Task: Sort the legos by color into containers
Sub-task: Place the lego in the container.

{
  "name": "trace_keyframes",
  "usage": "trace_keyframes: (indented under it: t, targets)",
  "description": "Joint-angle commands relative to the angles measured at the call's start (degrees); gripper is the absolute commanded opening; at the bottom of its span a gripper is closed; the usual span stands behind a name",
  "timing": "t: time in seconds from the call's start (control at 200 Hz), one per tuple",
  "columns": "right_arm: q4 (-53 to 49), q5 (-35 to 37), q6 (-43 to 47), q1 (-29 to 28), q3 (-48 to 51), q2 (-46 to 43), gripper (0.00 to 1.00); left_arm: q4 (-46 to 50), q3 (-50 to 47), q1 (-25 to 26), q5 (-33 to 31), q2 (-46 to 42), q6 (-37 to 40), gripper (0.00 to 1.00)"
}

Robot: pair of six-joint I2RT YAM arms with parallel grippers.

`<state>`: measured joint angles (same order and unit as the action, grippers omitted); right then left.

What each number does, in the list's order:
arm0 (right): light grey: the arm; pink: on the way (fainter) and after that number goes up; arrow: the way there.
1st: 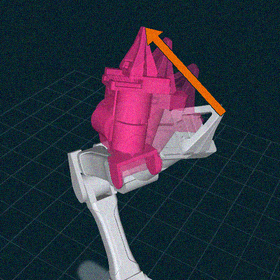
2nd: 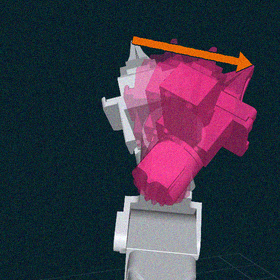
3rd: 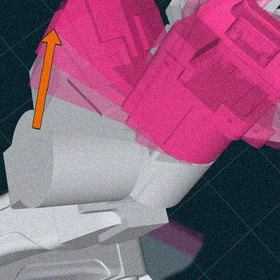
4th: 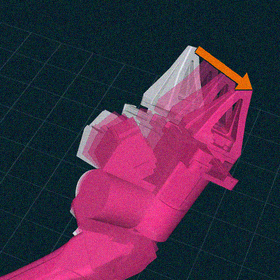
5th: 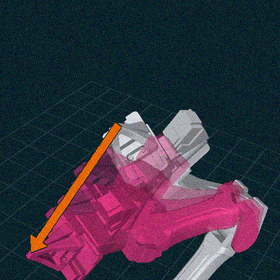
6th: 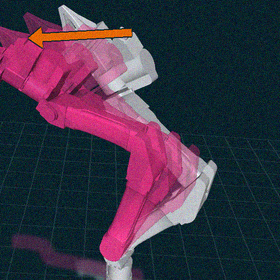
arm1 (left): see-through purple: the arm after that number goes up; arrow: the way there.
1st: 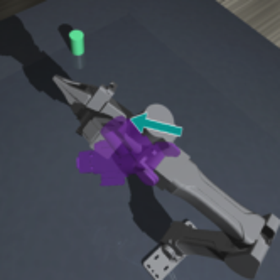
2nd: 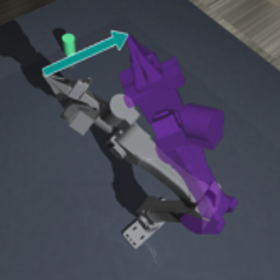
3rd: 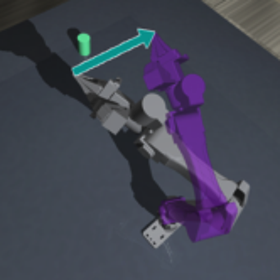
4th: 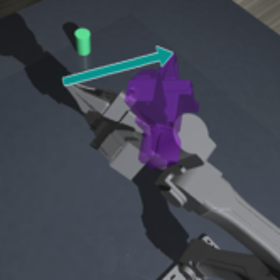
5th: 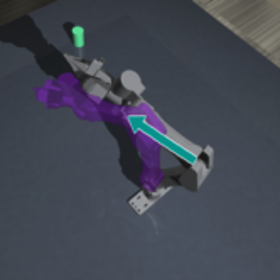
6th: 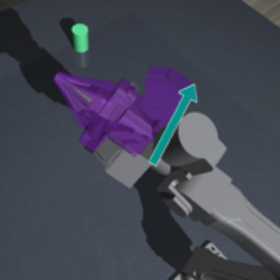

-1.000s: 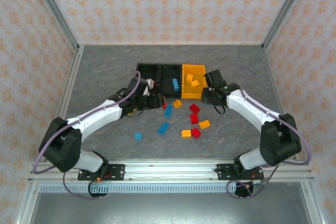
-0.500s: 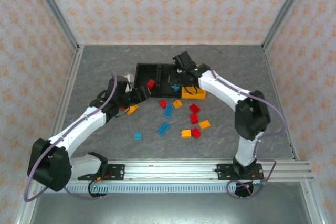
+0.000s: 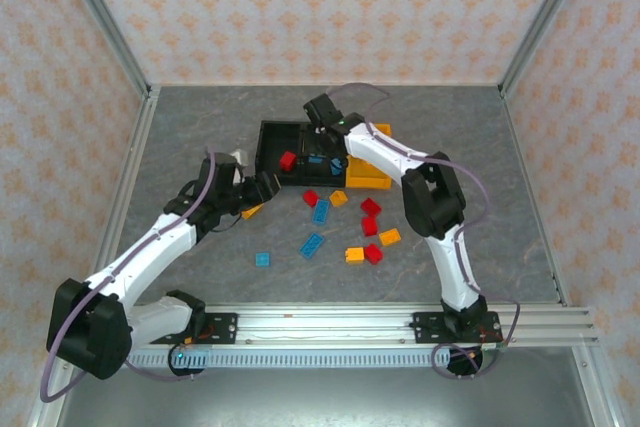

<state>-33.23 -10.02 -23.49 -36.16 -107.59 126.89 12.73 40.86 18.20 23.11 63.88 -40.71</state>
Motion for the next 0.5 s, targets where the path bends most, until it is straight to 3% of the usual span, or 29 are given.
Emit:
trace_keyframes:
  t: [0.0,0.496]
  targets:
    - [-2.0,3.1,-1.5,0.5,-1.4,1.3,0.29,1.7,-0.4,-0.6,-1.7,-1.6,-0.9,0.58]
    - [-0.5,2.8,-2.2,0.7,1.0,0.6,0.44,1.4,0.2,-0.6,-1.4,0.0,-1.3,0.58]
